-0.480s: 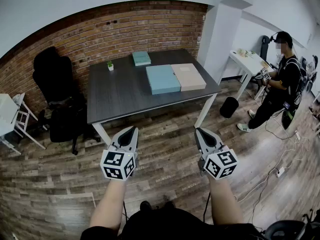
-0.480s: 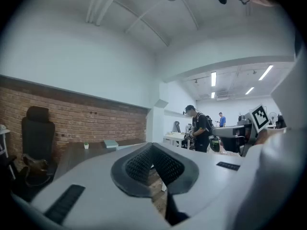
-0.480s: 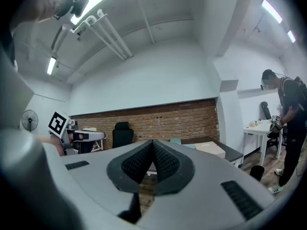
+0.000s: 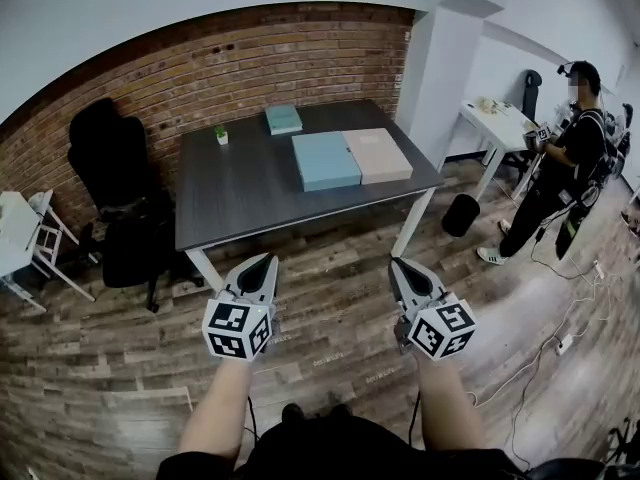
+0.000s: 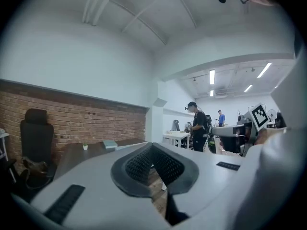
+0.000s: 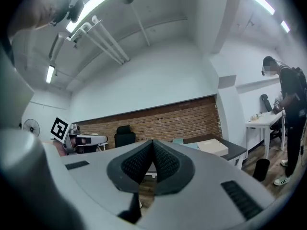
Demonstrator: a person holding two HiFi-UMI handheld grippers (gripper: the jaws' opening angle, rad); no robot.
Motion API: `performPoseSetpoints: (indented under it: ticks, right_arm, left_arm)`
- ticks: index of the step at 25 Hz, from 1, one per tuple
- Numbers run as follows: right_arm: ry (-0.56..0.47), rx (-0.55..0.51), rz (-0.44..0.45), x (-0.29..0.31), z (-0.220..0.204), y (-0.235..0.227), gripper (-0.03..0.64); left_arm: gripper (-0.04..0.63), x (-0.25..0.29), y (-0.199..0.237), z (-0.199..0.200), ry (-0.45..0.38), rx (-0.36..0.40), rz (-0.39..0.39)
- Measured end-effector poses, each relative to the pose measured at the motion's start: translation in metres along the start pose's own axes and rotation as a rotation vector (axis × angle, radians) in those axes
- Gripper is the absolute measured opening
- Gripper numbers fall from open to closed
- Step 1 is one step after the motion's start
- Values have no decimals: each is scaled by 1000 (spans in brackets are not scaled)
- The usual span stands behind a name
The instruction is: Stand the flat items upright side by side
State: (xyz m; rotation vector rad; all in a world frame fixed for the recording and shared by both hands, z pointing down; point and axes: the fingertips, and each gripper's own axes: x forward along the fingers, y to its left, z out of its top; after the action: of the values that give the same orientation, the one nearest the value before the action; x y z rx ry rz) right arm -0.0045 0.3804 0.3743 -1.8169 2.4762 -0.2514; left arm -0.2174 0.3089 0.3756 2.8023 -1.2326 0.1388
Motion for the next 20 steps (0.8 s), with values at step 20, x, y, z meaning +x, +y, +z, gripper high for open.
performPoseSetpoints:
  ticks: [20]
  right_arm:
    - [71, 29, 26, -14, -18, -66, 245]
  left_arm:
    - [250, 51, -44, -21, 54, -61, -31]
